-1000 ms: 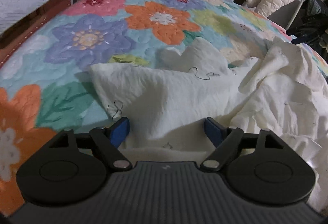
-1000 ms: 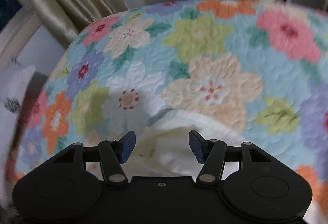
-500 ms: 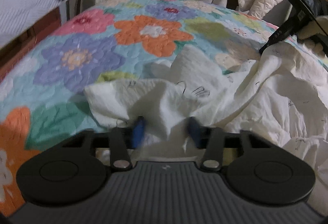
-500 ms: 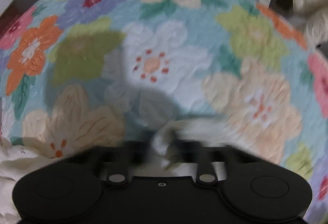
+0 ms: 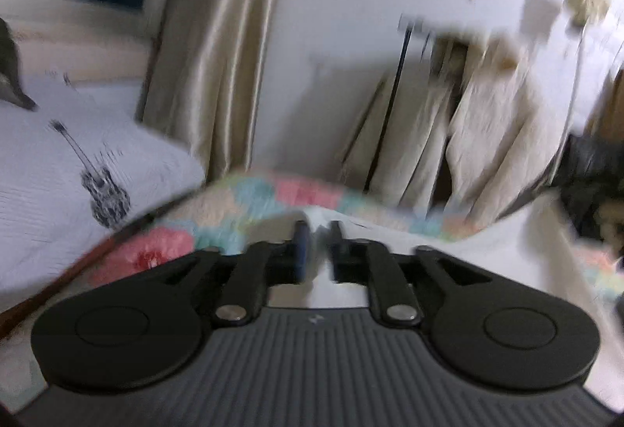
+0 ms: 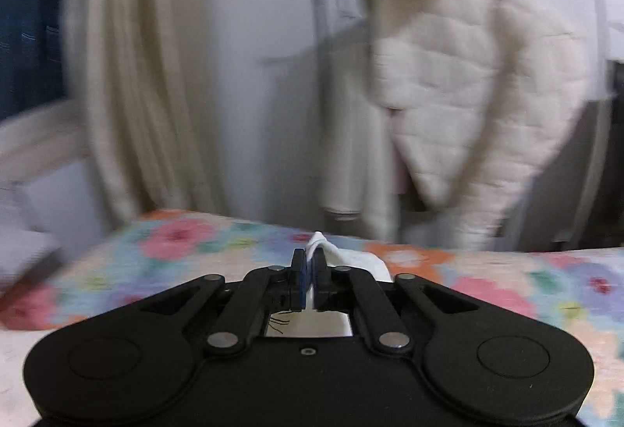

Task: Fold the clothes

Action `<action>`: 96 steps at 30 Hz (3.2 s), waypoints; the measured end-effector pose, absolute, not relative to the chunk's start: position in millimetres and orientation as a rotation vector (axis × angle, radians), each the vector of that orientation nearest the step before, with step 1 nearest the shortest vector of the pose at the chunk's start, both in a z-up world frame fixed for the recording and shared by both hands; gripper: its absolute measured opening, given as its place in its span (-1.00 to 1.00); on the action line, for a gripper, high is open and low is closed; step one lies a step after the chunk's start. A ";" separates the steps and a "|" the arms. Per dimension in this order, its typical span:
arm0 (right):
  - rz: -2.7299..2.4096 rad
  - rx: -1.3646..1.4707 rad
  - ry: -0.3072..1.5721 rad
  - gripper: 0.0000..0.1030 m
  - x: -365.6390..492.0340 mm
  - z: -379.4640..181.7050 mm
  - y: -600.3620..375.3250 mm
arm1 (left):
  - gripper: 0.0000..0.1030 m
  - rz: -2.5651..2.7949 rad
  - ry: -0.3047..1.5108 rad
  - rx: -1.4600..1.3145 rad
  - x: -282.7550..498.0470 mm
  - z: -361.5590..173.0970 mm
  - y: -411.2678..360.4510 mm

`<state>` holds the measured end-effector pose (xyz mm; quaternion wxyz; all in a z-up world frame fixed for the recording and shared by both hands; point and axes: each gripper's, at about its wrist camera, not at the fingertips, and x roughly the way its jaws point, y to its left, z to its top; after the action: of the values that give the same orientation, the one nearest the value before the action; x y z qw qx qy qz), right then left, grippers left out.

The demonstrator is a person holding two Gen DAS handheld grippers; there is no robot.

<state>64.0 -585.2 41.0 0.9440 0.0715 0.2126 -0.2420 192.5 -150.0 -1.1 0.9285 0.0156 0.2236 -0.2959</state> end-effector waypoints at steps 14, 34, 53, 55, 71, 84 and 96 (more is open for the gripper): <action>-0.405 0.492 0.554 0.16 -12.7 33.6 -590.3 | 0.17 -0.532 0.586 0.068 171.3 -35.9 -122.8; -0.124 0.394 0.328 0.38 -296.1 157.1 -393.0 | 0.76 -0.269 0.281 0.160 -69.0 144.7 -12.1; 0.092 -0.182 0.350 0.97 -365.5 208.7 -323.8 | 1.00 -0.351 0.328 0.297 -169.1 118.4 32.7; 0.161 -0.189 0.469 0.97 -355.8 184.7 -318.3 | 1.00 -0.431 0.342 0.354 -189.6 92.0 18.1; 0.241 -0.051 0.746 0.39 -258.9 -57.5 -360.2 | 1.00 -0.669 0.574 0.179 -235.6 -46.6 -131.3; 0.342 0.176 0.671 -0.91 -191.5 -100.3 -383.1 | -0.71 -0.696 0.766 -0.052 -173.1 -81.1 -146.5; 0.062 0.556 0.566 -0.90 -204.3 -112.1 -523.5 | 0.44 -0.612 0.668 -0.019 -133.1 -18.5 -196.7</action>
<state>-204.3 -523.5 -112.1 0.9219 0.2706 0.2755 0.0302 -133.1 -196.7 -18.5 0.8991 -0.0091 0.3227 -0.2957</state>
